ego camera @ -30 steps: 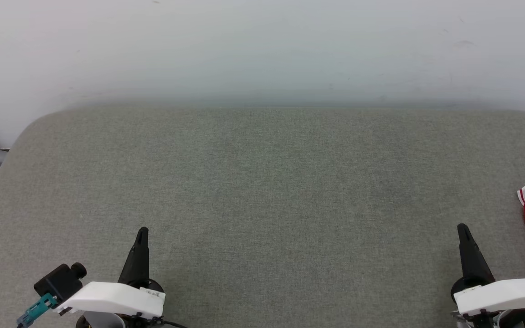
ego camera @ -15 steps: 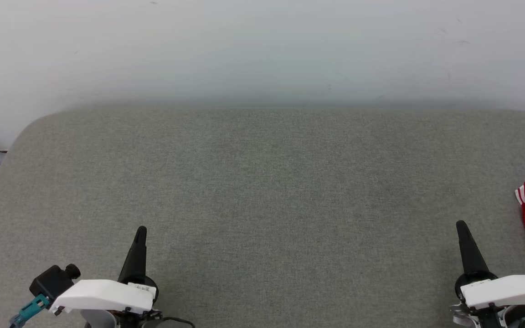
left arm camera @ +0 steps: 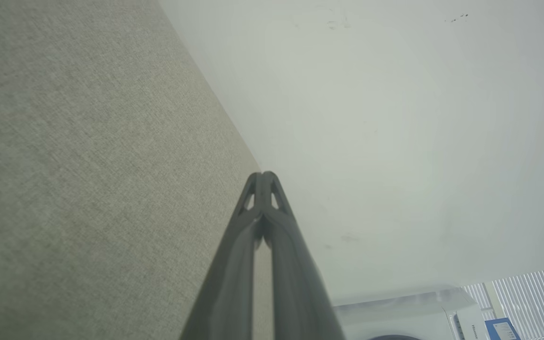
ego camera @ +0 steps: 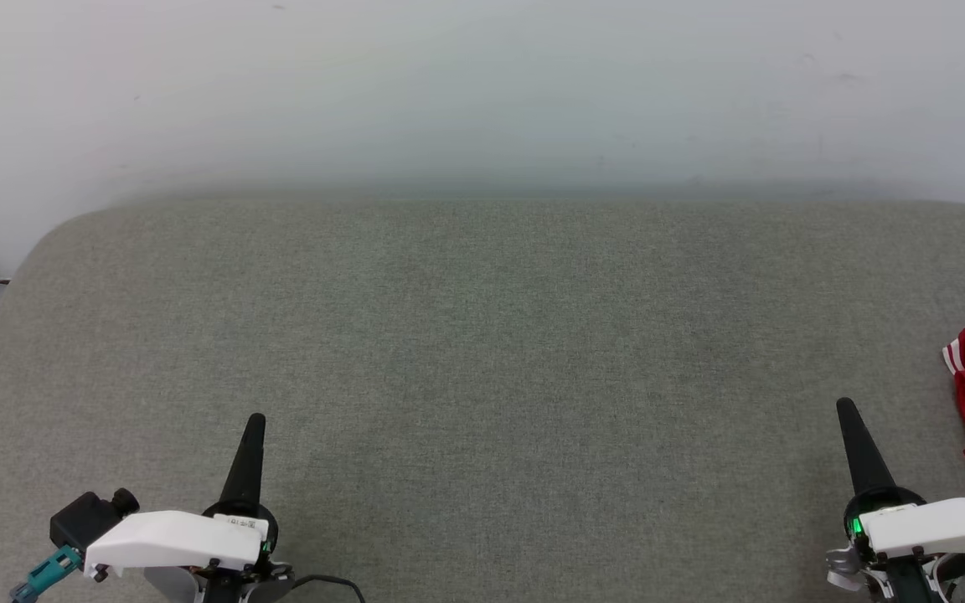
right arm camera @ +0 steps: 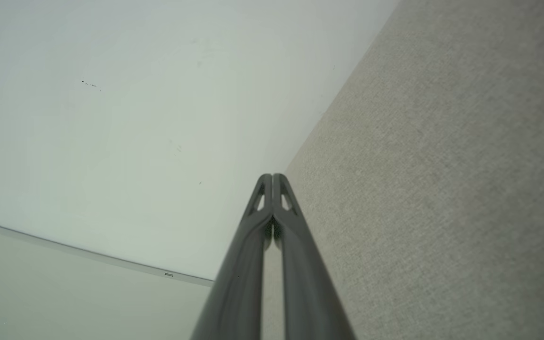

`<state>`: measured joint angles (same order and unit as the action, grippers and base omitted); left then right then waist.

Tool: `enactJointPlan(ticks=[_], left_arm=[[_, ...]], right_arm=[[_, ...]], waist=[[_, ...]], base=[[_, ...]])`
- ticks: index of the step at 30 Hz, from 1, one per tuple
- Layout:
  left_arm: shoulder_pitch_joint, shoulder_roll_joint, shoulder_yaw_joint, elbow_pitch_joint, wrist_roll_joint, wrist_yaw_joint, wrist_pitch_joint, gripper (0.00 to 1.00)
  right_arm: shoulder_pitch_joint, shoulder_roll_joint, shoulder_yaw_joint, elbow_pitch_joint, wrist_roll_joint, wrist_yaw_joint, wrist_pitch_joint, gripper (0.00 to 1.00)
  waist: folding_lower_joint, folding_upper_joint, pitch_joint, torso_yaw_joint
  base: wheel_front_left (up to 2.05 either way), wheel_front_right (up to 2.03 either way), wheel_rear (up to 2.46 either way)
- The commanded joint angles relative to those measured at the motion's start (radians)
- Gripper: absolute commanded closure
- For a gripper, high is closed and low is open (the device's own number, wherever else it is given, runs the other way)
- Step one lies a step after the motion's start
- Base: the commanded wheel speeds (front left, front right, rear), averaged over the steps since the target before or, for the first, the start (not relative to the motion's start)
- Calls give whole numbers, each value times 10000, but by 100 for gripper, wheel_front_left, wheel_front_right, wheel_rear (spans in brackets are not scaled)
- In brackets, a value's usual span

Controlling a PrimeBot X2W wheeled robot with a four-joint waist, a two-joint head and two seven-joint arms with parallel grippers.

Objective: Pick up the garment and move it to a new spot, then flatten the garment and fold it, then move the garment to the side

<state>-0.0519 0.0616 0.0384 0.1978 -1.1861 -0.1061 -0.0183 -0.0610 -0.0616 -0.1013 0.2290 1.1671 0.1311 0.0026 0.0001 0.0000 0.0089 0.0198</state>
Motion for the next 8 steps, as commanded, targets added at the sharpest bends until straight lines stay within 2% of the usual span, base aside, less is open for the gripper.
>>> enactJointPlan(ticks=[1,8], left_arm=[[-260,66,46,-37,-176,-69,73,100],[-295,62,137,48,-841,-92,242,100]], right_arm=[[-216,15,-27,-55,193,-3,55,100],[-286,34,-43,-20,866,-3,230,100]], waist=[[0,0,-1,-2],[-1,0,-8,-27]], base=[[0,0,0],[0,0,0]])
